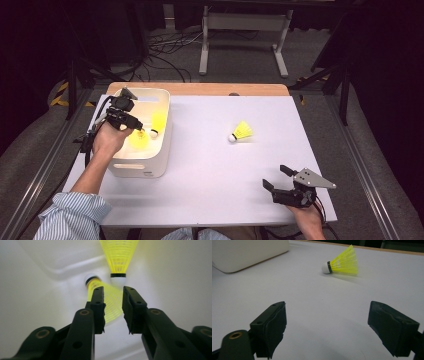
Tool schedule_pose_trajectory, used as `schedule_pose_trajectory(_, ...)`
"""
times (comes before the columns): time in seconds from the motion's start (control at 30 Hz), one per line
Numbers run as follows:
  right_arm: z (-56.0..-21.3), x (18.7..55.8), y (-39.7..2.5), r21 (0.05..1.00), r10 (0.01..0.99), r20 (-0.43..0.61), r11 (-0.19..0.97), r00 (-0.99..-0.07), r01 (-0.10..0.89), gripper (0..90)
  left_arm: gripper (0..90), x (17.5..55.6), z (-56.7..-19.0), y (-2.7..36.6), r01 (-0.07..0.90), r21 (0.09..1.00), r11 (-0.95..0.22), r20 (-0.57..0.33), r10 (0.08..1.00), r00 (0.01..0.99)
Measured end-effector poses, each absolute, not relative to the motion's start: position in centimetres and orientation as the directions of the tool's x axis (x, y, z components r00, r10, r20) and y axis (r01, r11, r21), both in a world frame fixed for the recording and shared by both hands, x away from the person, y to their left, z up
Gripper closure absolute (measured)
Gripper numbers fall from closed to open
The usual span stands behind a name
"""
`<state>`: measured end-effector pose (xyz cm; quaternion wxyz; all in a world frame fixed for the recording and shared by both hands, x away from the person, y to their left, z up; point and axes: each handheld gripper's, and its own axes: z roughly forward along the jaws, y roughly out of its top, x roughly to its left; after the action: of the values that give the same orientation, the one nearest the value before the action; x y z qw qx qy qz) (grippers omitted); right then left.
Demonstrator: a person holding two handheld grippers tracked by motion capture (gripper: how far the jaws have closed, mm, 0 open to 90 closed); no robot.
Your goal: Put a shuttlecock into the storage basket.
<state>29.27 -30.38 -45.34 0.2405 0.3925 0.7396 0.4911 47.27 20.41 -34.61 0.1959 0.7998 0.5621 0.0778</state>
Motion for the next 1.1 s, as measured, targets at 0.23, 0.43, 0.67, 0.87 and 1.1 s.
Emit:
schedule_pose_trajectory(0.23,-45.4,29.3,-30.3,0.915,0.817,0.03,0.21,-0.576,0.346,15.9,57.1,46.9,-34.3,20.1,0.862,0.41,-0.299,-0.105,0.923,0.371)
schedule_pose_trajectory(0.43,-45.4,29.3,-30.3,0.913,0.817,0.035,0.208,-0.576,0.35,15.9,52.6,46.5,-34.0,19.8,0.852,0.421,-0.313,-0.104,0.916,0.388)
schedule_pose_trajectory(0.67,-45.4,29.3,-30.3,0.912,0.817,0.034,0.21,-0.575,0.352,15.9,50.0,46.1,-33.7,19.7,0.845,0.429,-0.32,-0.105,0.911,0.399)
schedule_pose_trajectory(0.87,-45.5,29.4,-30.3,0.912,0.814,0.031,0.213,-0.579,0.349,15.9,48.5,45.7,-33.4,19.4,0.835,0.443,-0.327,-0.112,0.904,0.413)
schedule_pose_trajectory(1.1,-45.5,29.4,-30.3,0.912,0.816,0.033,0.212,-0.578,0.351,15.9,46.8,45.3,-33.0,19.0,0.823,0.455,-0.339,-0.118,0.894,0.433)
